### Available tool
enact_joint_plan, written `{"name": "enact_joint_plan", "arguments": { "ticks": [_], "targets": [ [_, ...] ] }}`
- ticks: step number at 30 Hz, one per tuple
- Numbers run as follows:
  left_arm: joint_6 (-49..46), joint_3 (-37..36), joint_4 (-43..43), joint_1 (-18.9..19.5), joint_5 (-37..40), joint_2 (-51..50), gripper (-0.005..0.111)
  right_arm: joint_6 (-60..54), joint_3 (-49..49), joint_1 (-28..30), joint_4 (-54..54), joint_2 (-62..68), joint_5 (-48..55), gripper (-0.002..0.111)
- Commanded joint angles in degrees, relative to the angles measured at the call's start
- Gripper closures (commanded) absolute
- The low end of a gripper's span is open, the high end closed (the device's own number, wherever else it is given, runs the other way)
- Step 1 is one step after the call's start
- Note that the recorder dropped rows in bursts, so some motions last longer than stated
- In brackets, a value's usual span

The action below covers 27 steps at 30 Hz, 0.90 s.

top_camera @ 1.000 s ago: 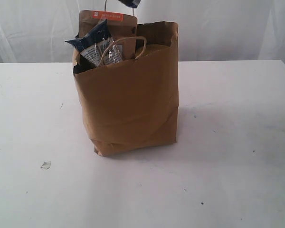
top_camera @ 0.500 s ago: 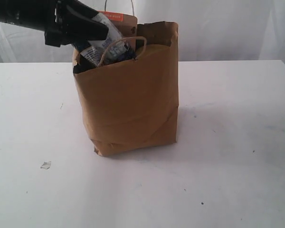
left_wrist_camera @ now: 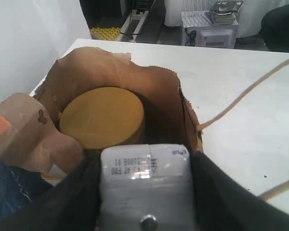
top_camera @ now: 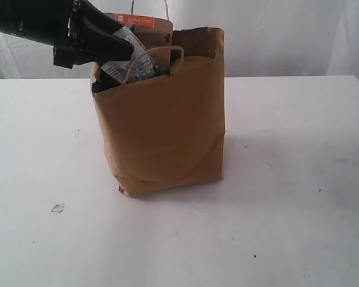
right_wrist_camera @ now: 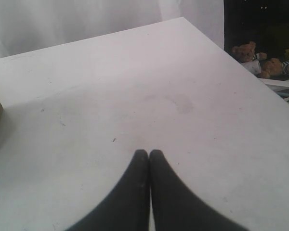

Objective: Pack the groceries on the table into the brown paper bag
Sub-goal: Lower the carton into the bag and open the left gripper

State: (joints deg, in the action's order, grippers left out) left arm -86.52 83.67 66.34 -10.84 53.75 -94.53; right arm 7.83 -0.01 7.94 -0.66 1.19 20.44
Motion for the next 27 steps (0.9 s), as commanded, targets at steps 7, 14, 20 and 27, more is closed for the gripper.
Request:
{"name": "enact_joint_plan", "arguments": {
  "ticks": [7,14,20,27],
  "targets": [
    [8.5,0.2,2.4,-0.3,4.9,0.4,0.025,0.1,0.0,-0.1,-0.6,0.0,-0.8,0.108],
    [8.4,0.2,2.4,-0.3,3.9,0.4,0.025,0.1,0.0,-0.1,-0.6,0.0,-0.8,0.108],
    [5.6,0.3,2.0,0.8,-2.0,2.2,0.027,0.1,0.0,-0.1,-0.6,0.0,-0.8,0.108],
    [11.3,0.3,-2.3,8.5,-14.5,12.0,0.070,0.1,0.0,-0.1,-0.6,0.0,-0.8,0.108]
  ]
}}
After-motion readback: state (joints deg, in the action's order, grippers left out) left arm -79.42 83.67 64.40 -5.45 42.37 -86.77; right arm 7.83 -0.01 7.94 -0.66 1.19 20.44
